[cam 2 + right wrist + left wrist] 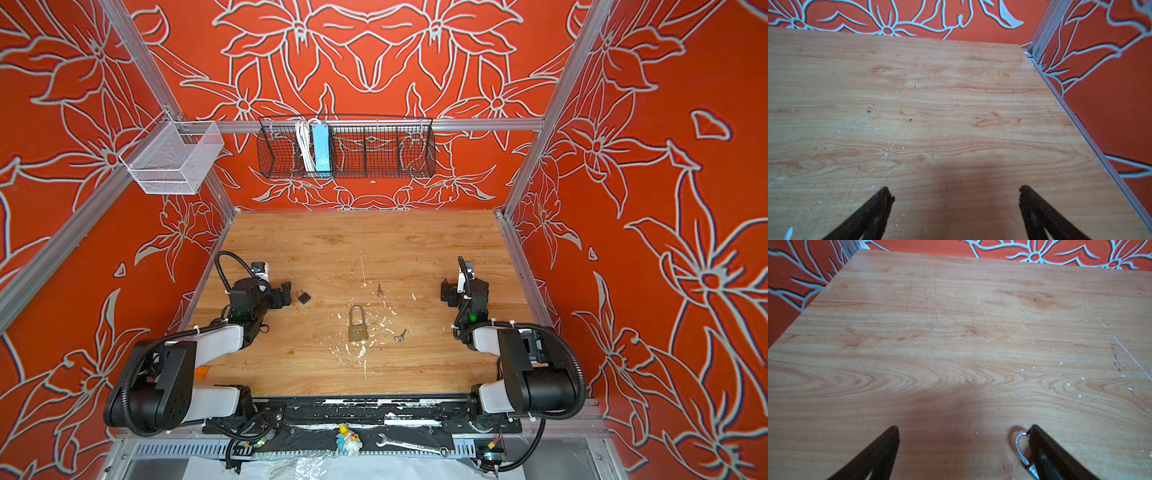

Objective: Unlock with the key

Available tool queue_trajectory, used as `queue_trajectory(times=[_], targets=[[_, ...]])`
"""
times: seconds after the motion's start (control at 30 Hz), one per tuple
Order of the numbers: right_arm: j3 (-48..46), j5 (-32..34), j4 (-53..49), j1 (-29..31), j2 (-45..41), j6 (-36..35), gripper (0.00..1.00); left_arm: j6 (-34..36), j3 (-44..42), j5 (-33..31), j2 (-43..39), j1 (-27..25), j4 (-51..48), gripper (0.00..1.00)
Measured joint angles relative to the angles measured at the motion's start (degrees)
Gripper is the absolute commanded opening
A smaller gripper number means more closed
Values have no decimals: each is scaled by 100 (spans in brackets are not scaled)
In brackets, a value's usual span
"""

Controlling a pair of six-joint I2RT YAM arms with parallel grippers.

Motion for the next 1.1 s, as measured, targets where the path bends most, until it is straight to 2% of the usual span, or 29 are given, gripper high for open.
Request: queue_trajectory(times=[0.23, 0.33, 0.43, 0.53, 0.6, 0.73, 0.83, 0.97, 1.1], targets=[[-37, 98, 68, 103, -35, -24, 92, -2, -9, -7, -286, 0, -109, 97], [-214, 553, 57, 374, -422, -87, 91, -2, 98, -127, -737, -70, -671, 97], [-15, 1318, -809, 1182, -1333, -179, 98, -269, 308, -286, -1506, -422, -1165, 99], [872, 1213, -1906, 1641, -1965, 85, 98, -887, 697, -55, -2092, -710, -1547, 94], [1580, 898, -2538, 1670, -1989, 402, 92, -1244, 1119, 153, -2020, -901, -1836, 89], [2752, 90, -3630, 1908, -1272, 892, 84, -1762, 2199, 1244, -968, -1641, -2155, 73], [2924, -245, -4059, 2347, -584, 1084, 76, -1941, 2675, 1974, 2, -2260, -2319, 69], [2570, -940, -4004, 2643, 219, 1333, 65, -1939, 2059, 2330, 466, -2983, -1930, 64], [2590, -1318, -4033, 2651, 887, 1521, 58, -1845, 1869, 2227, 479, -3399, -2057, 64]])
